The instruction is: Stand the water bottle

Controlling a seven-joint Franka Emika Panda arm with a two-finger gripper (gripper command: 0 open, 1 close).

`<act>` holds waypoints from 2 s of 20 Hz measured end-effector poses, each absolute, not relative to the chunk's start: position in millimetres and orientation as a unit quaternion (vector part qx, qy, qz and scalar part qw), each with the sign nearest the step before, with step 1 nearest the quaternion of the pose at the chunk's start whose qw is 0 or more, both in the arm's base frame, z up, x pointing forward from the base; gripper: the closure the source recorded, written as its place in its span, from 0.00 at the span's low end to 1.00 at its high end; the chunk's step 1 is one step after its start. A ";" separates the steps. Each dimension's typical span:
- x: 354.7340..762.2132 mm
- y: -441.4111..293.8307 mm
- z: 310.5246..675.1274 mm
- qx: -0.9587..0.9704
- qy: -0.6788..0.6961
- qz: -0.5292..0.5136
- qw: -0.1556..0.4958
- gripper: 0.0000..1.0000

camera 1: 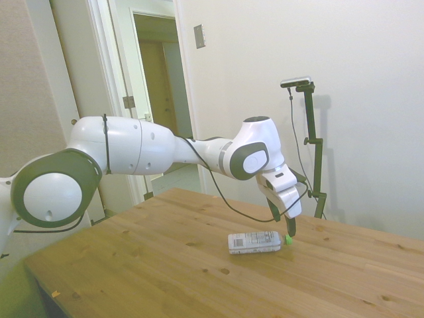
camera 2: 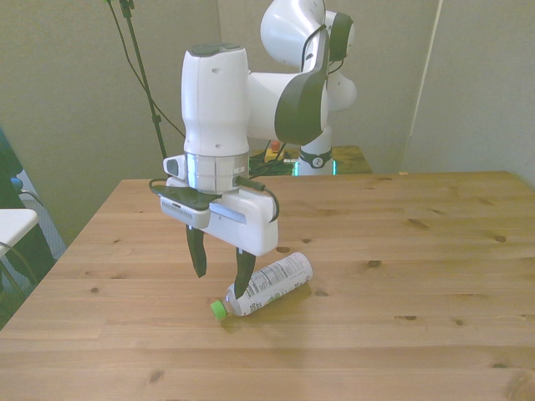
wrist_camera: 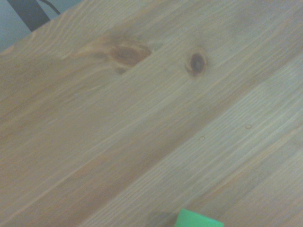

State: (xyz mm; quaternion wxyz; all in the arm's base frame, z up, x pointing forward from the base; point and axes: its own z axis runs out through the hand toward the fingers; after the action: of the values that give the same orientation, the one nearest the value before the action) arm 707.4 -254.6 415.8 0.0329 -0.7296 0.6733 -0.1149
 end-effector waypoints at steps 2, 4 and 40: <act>713.0 -255.2 403.1 -0.731 0.673 -0.109 0.028 0.00; 717.8 -254.5 392.6 -0.733 0.672 -0.105 0.025 0.00; 732.7 -256.2 377.3 -0.733 0.676 -0.055 0.047 1.00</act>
State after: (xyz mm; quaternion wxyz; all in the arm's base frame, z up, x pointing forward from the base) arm 732.7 -256.2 377.3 0.0466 -0.7331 0.6763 -0.0549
